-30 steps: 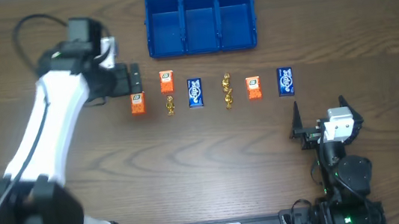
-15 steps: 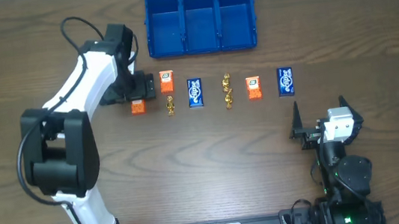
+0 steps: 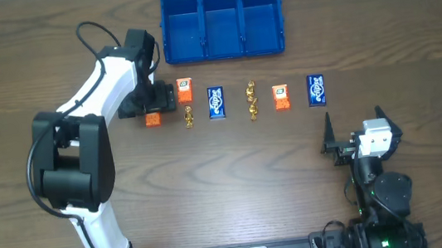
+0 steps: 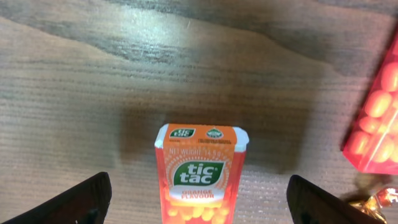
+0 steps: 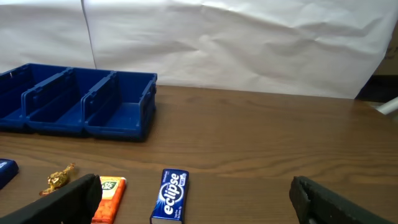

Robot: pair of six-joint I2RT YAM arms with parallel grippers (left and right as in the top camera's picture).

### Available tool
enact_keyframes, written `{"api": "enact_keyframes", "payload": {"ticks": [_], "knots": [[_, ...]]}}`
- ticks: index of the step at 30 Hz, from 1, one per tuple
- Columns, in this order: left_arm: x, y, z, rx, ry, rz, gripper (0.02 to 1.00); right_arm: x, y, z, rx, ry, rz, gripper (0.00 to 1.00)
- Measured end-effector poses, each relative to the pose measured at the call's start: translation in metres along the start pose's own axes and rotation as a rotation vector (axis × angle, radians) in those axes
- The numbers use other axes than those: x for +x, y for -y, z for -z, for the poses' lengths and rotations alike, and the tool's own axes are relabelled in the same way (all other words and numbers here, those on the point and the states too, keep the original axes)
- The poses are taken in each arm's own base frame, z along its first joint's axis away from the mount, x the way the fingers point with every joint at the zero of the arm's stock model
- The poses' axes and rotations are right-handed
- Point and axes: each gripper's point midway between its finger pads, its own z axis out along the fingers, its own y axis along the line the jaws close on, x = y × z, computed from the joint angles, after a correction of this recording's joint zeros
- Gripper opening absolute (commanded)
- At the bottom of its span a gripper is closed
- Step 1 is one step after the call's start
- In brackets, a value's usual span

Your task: Sort Candies Into Trays

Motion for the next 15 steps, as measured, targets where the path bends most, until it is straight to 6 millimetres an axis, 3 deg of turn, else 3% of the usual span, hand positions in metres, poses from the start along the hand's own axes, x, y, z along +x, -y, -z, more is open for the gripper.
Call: {"api": "enact_keyframes", "payload": {"ticks": [15], "knots": [[-0.0036, 0.0013, -0.0061, 0.002, 0.003, 0.007, 0.752, 0.0001, 0.0, 0.0, 0.0, 0.0, 0.0, 0.998]]}}
